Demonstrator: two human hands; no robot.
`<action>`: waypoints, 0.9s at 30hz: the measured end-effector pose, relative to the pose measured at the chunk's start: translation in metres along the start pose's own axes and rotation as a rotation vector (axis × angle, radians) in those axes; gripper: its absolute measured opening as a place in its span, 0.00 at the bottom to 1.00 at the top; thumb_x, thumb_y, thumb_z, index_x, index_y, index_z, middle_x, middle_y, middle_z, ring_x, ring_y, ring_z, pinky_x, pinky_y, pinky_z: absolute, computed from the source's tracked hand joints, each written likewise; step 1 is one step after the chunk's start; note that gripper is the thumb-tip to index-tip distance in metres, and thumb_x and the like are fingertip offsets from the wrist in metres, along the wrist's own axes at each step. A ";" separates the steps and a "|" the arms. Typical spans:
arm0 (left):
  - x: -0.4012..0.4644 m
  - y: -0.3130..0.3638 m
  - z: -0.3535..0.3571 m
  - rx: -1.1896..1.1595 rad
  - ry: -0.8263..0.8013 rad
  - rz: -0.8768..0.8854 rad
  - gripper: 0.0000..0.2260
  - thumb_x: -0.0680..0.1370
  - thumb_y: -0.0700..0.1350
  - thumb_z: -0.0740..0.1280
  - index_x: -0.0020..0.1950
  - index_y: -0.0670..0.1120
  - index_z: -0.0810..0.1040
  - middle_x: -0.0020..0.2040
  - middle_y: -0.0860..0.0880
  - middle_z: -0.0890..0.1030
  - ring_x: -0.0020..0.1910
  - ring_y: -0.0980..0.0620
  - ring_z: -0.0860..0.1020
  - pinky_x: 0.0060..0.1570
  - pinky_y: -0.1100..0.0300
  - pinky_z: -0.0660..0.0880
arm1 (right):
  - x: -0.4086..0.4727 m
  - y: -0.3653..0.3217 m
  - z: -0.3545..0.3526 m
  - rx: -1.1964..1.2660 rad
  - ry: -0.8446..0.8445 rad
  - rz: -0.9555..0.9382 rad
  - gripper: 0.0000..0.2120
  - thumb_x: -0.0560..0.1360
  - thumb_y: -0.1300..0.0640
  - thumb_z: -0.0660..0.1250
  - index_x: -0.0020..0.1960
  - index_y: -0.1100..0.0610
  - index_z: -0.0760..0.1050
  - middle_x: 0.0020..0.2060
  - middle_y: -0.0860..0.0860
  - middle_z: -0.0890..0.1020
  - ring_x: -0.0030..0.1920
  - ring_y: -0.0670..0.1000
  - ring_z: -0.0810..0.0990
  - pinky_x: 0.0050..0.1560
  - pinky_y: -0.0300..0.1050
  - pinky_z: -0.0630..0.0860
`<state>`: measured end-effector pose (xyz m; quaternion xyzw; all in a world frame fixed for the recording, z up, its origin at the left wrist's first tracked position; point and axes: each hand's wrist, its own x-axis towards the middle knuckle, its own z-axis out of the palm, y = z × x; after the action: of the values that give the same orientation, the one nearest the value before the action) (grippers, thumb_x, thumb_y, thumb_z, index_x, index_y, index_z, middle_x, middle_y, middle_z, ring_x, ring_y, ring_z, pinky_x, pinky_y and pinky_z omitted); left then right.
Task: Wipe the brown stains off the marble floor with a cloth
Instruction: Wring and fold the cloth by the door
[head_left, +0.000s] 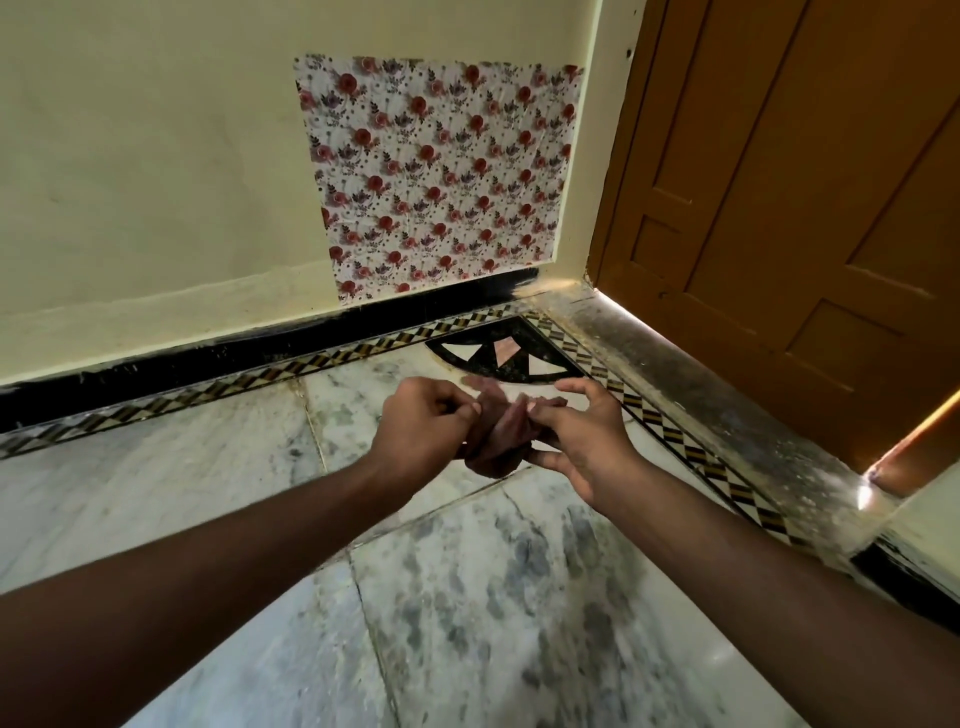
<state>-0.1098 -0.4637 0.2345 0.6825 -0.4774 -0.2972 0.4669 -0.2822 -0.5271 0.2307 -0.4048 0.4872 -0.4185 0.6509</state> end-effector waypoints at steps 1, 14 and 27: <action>0.001 0.000 -0.001 -0.040 0.004 -0.023 0.08 0.81 0.39 0.72 0.44 0.45 0.87 0.42 0.45 0.89 0.44 0.44 0.89 0.48 0.41 0.87 | -0.002 0.001 0.000 -0.014 -0.026 -0.005 0.23 0.80 0.73 0.69 0.69 0.52 0.73 0.55 0.57 0.82 0.51 0.56 0.86 0.42 0.57 0.86; -0.007 -0.004 -0.019 -0.170 0.099 -0.064 0.10 0.83 0.37 0.69 0.43 0.43 0.85 0.43 0.40 0.88 0.45 0.39 0.88 0.48 0.36 0.86 | -0.012 0.026 0.006 -0.741 -0.394 -0.364 0.16 0.64 0.78 0.78 0.44 0.59 0.86 0.42 0.51 0.84 0.43 0.49 0.86 0.37 0.34 0.79; -0.012 0.042 -0.056 -0.263 -0.029 0.130 0.09 0.86 0.44 0.66 0.48 0.47 0.81 0.39 0.48 0.84 0.38 0.51 0.83 0.38 0.56 0.78 | -0.007 0.025 -0.004 -0.038 -0.417 0.168 0.30 0.66 0.37 0.74 0.64 0.49 0.82 0.59 0.52 0.86 0.65 0.54 0.80 0.66 0.60 0.71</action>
<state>-0.0825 -0.4375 0.2943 0.5789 -0.4841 -0.3360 0.5636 -0.2834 -0.5123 0.2085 -0.4528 0.3819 -0.2605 0.7624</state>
